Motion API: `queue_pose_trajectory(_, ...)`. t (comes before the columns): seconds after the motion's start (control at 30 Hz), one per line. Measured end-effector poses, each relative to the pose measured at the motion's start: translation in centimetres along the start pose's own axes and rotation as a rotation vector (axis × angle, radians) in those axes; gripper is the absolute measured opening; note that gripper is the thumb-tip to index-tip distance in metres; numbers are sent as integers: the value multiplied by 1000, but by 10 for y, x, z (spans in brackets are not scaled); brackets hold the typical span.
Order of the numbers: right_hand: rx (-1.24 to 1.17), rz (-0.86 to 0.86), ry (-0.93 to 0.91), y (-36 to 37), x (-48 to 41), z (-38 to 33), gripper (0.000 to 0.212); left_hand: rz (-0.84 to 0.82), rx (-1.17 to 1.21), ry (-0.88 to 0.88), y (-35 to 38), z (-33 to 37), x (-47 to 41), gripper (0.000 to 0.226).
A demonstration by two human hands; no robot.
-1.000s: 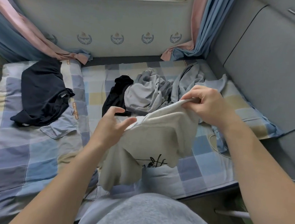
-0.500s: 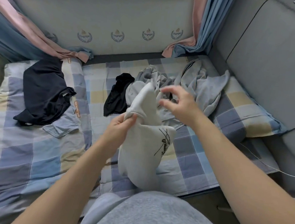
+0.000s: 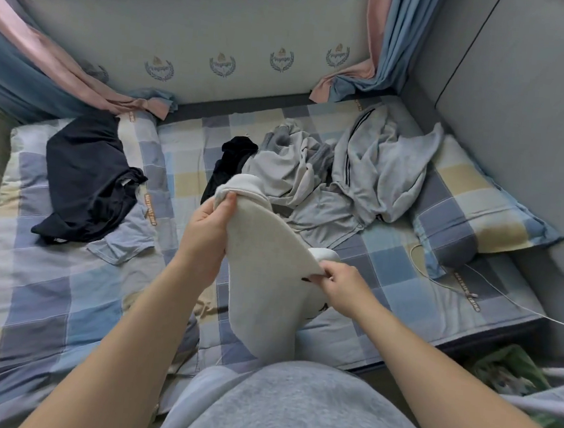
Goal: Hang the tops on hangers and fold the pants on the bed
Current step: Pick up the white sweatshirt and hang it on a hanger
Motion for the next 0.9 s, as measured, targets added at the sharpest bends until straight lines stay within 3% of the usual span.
queue_pose_trajectory(0.07, -60, 91, -12, -17, -2, -4, 27, 26, -99, 43, -11, 4, -7, 23)
queue_pose_trajectory(0.17, -287, 141, 33, -35, -4, -14, 29, 15, -389, 64, -18, 6, -9, 59)
queue_pose_trajectory(0.2, -386, 136, 56, -39, -3, -20, 28, -17, -475, 64, -15, 6, -8, 60)
queue_pose_trajectory(0.33, -726, 152, 125, -57, 5, -48, 22, -385, -701, -68, 28, -31, 18, 45)
queue_pose_trajectory(0.4, -910, 118, 118, -63, 11, -63, 20, -480, -682, -134, 50, -60, 39, 62)
queue_pose_trajectory(0.47, -1079, 62, 97, -66, 17, -78, 19, -435, -571, -97, 68, -76, 52, 78)
queue_pose_trajectory(0.53, -1162, 18, 48, -70, 23, -92, 19, -332, -559, 3, 75, -82, 53, 72)
queue_pose_trajectory(0.67, -1170, -25, -46, -76, 31, -107, 22, -134, -586, 90, 53, -72, 36, 18)
queue_pose_trajectory(0.8, -956, -73, -117, -74, 35, -100, 10, 92, -269, -73, 13, -57, 15, 18)
queue_pose_trajectory(0.9, -586, -233, -195, -49, 49, -87, 57, 92, -173, -100, 12, -36, 7, 20)
Point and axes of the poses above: each hand's wrist, its own x-axis away from the middle knuckle, its own y-axis out of the palm, z = x × y, the point moved 10 cm from there along -x, towards the middle knuckle, and after that the axes turned 5 degrees about y, right-handed, at the moved point
